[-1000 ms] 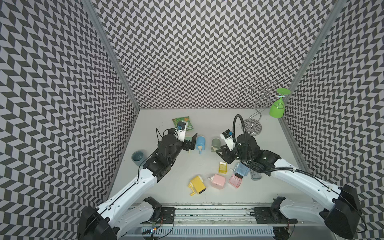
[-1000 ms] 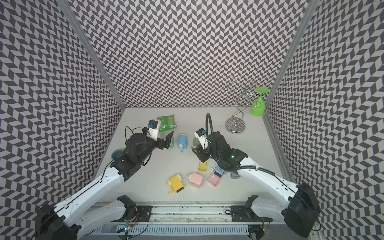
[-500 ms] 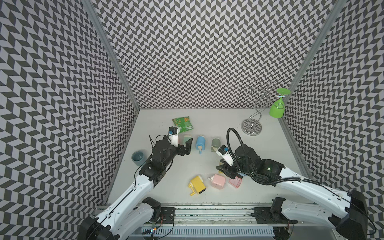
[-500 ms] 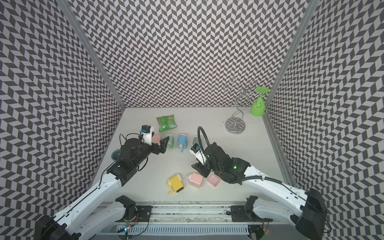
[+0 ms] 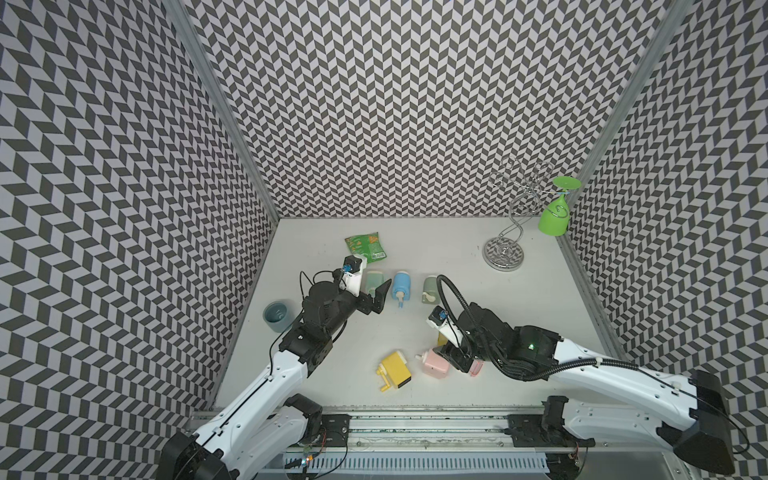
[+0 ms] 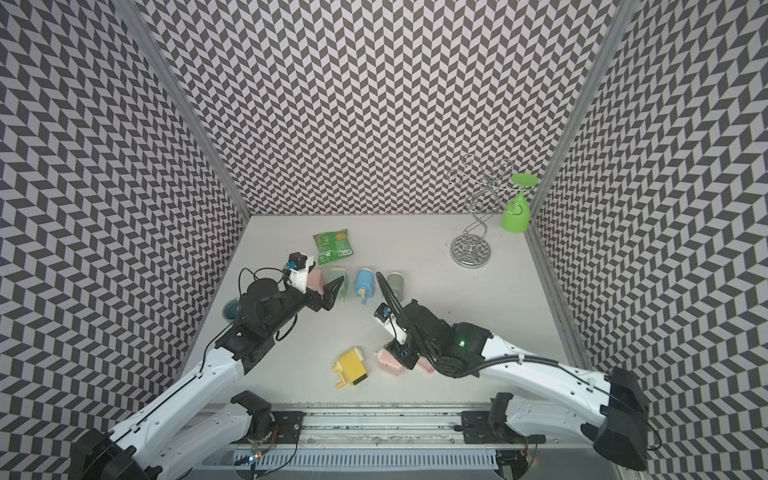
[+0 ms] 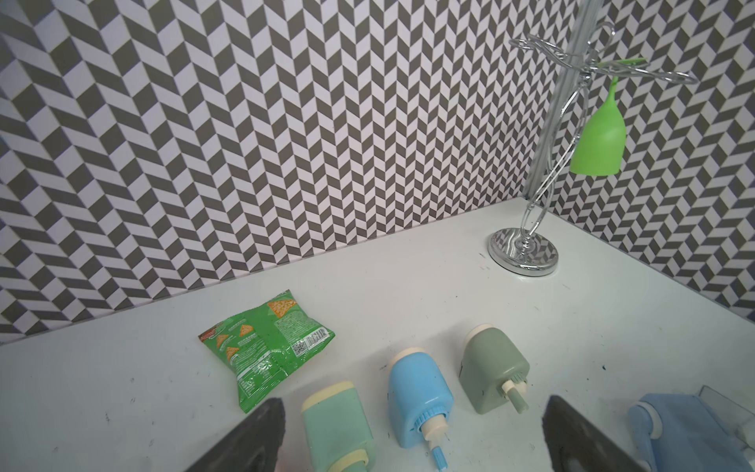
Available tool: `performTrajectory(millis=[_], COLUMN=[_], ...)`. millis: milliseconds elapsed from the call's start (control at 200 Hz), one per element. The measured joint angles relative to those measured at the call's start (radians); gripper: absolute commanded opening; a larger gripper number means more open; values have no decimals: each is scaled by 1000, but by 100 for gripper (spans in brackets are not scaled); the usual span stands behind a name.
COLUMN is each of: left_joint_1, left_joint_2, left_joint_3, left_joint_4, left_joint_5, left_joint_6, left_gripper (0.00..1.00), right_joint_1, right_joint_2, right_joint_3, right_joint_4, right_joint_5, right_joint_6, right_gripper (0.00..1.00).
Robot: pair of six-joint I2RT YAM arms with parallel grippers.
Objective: Put the tray back into the pencil sharpener
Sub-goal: Adjust the container at the center of the board.
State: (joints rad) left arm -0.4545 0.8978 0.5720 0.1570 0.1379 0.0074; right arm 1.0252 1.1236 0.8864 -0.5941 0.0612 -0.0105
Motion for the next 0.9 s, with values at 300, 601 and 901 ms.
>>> performTrajectory(millis=[300,601,901], left_joint_1=[-2,-99,-203], left_joint_2=[-94,-84,-27], left_joint_3=[-49,-56,-56], left_joint_4=[5,-107,-137], left_joint_5=[235,467,497], left_joint_6=[189,472,558], left_gripper=[100,99,100], right_joint_1=[-139,-149,-160], right_joint_2=[3,-43,-82], right_joint_3=[152,-59,-197], right_joint_4=[-92,-240,-296], right_joint_5=[106,-13,-45], right_joint_6=[311,778,970], right_gripper=[43,43,44])
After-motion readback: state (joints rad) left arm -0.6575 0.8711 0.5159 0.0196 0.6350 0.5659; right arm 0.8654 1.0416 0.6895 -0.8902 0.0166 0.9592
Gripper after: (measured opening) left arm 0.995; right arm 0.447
